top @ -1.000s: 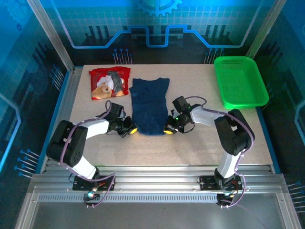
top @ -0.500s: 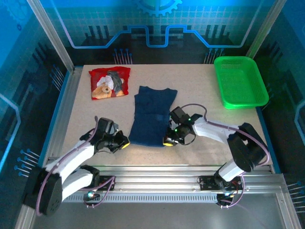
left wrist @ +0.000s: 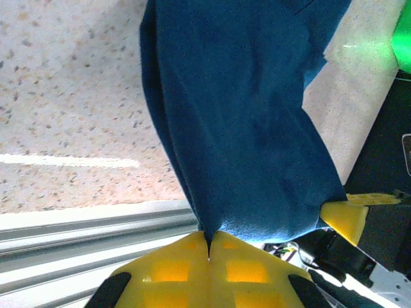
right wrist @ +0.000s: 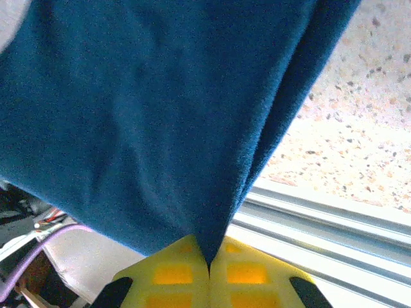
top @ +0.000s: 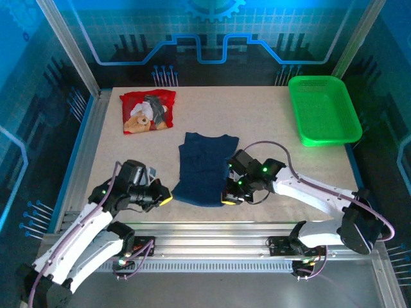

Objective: Fold and stack the t-shirts

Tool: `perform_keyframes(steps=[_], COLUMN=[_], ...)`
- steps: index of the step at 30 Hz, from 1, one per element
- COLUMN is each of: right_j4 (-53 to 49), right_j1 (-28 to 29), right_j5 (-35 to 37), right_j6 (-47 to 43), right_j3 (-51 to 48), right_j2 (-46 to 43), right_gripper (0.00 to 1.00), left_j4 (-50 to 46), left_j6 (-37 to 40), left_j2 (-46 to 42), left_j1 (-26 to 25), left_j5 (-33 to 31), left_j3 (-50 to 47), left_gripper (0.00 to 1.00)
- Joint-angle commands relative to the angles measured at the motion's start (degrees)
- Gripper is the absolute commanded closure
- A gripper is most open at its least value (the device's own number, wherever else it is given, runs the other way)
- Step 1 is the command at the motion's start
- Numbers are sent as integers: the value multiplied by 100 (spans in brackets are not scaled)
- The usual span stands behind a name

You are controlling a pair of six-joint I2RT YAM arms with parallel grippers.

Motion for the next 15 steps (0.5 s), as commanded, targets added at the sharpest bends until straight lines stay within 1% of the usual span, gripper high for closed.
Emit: perform_keyframes(steps=[1, 5, 10, 15], right_j4=[-482, -615, -929, -967], right_j1=[-310, -808, -1417, -1928], right_j5=[141, 30, -165, -492], right_j6=[-287, -721, -1402, -1786], right_j3=[444, 909, 1657, 2091], right_j2=[81, 350, 884, 1399], right_gripper=[100, 100, 100, 100], left_j4=[313, 569, 720, 918], left_j6=[112, 313, 711, 1077], left_j2=[555, 1175, 1833, 2684], left_j1=[46, 336, 953, 1219], left_j5=[246, 476, 815, 1150], left_j3=[503, 939, 1548, 2024], left_gripper=[100, 100, 100, 100])
